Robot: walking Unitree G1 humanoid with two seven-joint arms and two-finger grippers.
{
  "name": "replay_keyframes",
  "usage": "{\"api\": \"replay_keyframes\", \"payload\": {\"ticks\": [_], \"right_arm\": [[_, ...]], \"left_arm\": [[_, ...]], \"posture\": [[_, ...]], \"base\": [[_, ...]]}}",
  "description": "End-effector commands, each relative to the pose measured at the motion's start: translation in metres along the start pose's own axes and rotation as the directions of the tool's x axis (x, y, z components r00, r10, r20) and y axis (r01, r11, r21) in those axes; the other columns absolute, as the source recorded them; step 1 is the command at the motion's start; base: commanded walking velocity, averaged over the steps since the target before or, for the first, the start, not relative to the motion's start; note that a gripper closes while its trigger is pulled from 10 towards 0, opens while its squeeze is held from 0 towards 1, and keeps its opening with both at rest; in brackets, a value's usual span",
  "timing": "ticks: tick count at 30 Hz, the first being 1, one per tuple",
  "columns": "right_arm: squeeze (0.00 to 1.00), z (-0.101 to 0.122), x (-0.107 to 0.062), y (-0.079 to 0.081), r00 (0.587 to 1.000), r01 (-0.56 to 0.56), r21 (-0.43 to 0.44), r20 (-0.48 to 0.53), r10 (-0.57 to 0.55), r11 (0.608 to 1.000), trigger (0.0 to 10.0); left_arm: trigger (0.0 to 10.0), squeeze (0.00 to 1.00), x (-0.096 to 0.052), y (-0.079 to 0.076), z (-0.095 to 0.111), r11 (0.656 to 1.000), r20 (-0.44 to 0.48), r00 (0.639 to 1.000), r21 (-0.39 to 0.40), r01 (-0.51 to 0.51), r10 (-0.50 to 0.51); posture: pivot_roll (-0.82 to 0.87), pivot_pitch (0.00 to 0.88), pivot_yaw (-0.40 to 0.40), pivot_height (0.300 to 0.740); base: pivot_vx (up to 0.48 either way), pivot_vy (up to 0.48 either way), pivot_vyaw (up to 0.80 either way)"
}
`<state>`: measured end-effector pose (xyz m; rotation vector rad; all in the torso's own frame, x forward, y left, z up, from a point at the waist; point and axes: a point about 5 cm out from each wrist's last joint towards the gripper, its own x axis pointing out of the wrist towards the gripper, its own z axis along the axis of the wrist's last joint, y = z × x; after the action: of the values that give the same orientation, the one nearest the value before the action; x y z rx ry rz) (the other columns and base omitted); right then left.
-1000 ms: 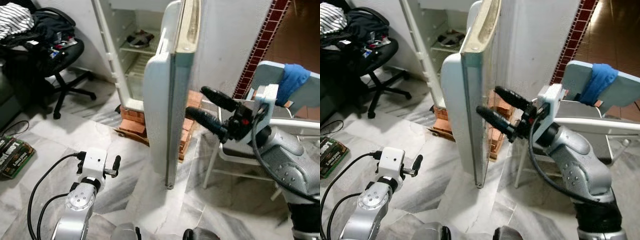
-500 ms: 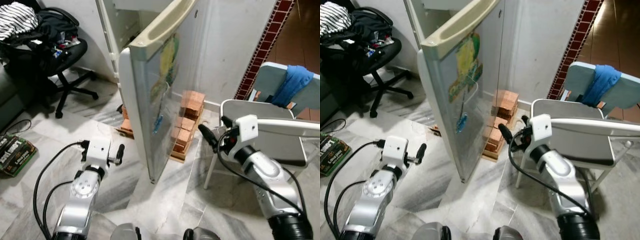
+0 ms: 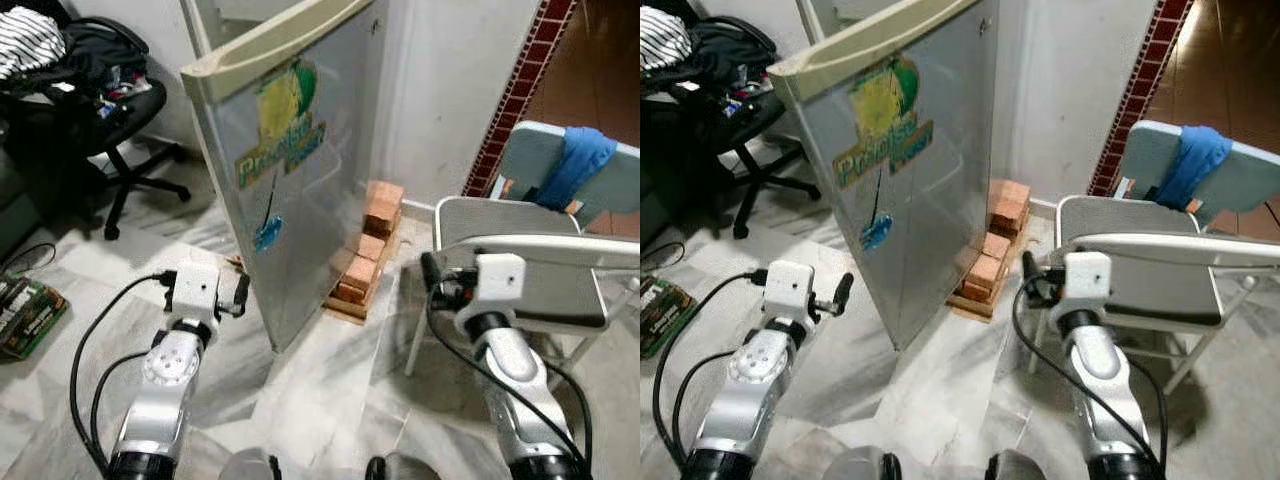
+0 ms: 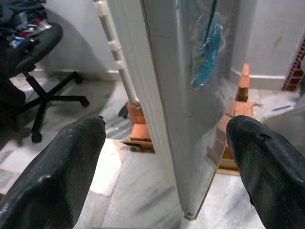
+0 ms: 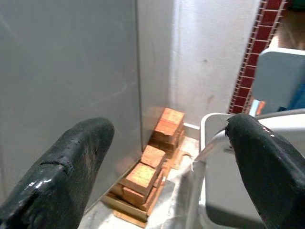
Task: Restocking fridge
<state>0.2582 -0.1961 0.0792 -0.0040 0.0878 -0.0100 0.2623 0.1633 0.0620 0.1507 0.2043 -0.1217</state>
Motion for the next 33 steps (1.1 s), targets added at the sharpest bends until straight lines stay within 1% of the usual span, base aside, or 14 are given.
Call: {"api": "replay_keyframes", "payload": {"ticks": [1, 5, 10, 11, 12, 17, 19, 20, 22, 23, 24, 28, 30, 33], "right_arm": [[0.0, -0.008, -0.005, 0.004, 1.0, -0.006, 0.047, -0.026, 0.007, 0.999, 10.0], [0.0, -0.016, -0.009, 0.006, 0.999, -0.006, 0.032, -0.047, 0.008, 0.999, 10.0], [0.0, -0.01, -0.004, 0.011, 1.0, 0.008, -0.017, -0.025, -0.008, 1.0, 10.0], [0.0, -0.008, -0.002, 0.009, 1.0, 0.023, -0.048, -0.011, -0.024, 0.999, 10.0], [0.0, -0.007, -0.001, 0.008, 1.0, 0.028, -0.051, -0.004, -0.028, 0.998, 10.0], [0.0, -0.006, -0.001, 0.003, 0.998, 0.066, -0.019, 0.0, -0.066, 0.998, 10.0], [0.0, -0.004, -0.002, 0.001, 0.995, 0.098, -0.058, 0.02, -0.097, 0.994, 10.0], [0.0, -0.004, -0.003, 0.003, 0.997, 0.072, -0.038, 0.015, -0.071, 0.997, 10.0], [0.0, -0.005, -0.003, 0.005, 0.998, 0.061, -0.045, 0.007, -0.061, 0.997, 10.0], [0.0, -0.005, -0.005, 0.009, 0.999, 0.039, -0.01, 0.007, -0.039, 0.999, 10.0], [0.0, -0.003, -0.005, 0.014, 1.0, 0.015, -0.003, 0.022, -0.014, 1.0, 10.0], [0.0, -0.001, -0.005, 0.023, 0.999, -0.032, -0.022, 0.03, 0.033, 0.999, 10.0], [0.0, -0.001, -0.003, 0.026, 0.999, -0.036, -0.002, 0.03, 0.036, 0.999, 10.0], [0.0, 0.0, -0.001, 0.024, 0.999, -0.034, -0.013, 0.036, 0.034, 0.999, 10.0]], "left_arm": [[10.0, 0.0, -0.003, 0.005, -0.001, 1.0, 0.008, 1.0, 0.01, -0.027, 0.027], [10.0, 0.0, -0.001, 0.006, 0.0, 0.999, 0.019, 0.999, 0.014, -0.036, 0.036], [10.0, 0.0, 0.001, 0.005, 0.002, 0.999, 0.033, 0.999, 0.015, -0.033, 0.032], [10.0, 0.0, 0.001, 0.002, 0.003, 1.0, 0.036, 0.999, 0.006, -0.027, 0.027], [10.0, 0.0, 0.001, 0.001, 0.003, 1.0, 0.039, 0.999, 0.003, -0.024, 0.024], [10.0, 0.0, -0.002, -0.002, 0.002, 1.0, 0.041, 0.999, -0.008, -0.024, 0.025], [10.0, 0.0, -0.004, -0.002, 0.0, 1.0, 0.041, 0.999, -0.009, -0.026, 0.027], [10.0, 0.0, -0.004, -0.002, 0.0, 0.999, 0.042, 0.999, -0.01, -0.03, 0.03], [10.0, 0.0, -0.004, -0.001, 0.0, 0.999, 0.043, 0.999, -0.01, -0.032, 0.032], [10.0, 0.0, -0.004, -0.001, 0.001, 1.0, 0.048, 0.998, -0.012, -0.028, 0.029], [10.0, 0.0, -0.004, 0.001, 0.002, 0.999, 0.054, 0.998, -0.029, -0.037, 0.038], [10.0, 0.0, -0.003, 0.004, 0.004, 0.998, 0.063, 0.996, -0.038, -0.053, 0.056], [10.0, 0.0, -0.002, 0.004, 0.006, 0.998, 0.072, 0.996, -0.04, -0.051, 0.054], [10.0, 0.0, 0.0, 0.003, 0.009, 0.998, 0.09, 0.995, -0.049, -0.031, 0.035]], "posture": [[0.01, 0.059, 0.035, 0.74], [0.01, 0.057, 0.037, 0.74], [0.0, 0.055, 0.045, 0.74], [0.0, 0.056, 0.043, 0.74], [0.0, 0.056, 0.043, 0.74], [0.0, 0.057, 0.039, 0.74], [0.0, 0.057, 0.04, 0.74], [0.01, 0.054, 0.04, 0.74], [0.01, 0.053, 0.042, 0.74], [0.01, 0.05, 0.044, 0.74], [0.01, 0.044, 0.044, 0.74], [0.01, 0.035, 0.044, 0.74], [0.01, 0.032, 0.044, 0.74], [0.01, 0.033, 0.046, 0.74]], "base": [[0.0, 0.48, 0.0], [0.0, 0.48, 0.0], [0.0, 0.48, 0.0], [0.0, 0.48, 0.0], [0.0, 0.48, 0.0], [0.0, 0.48, 0.0], [0.0, 0.48, 0.0], [0.0, 0.48, 0.0], [0.0, 0.48, 0.0], [0.0, 0.48, 0.0], [0.0, 0.48, 0.0], [0.0, 0.48, 0.0], [0.0, 0.48, -0.8], [0.0, 0.48, -0.8]]}}
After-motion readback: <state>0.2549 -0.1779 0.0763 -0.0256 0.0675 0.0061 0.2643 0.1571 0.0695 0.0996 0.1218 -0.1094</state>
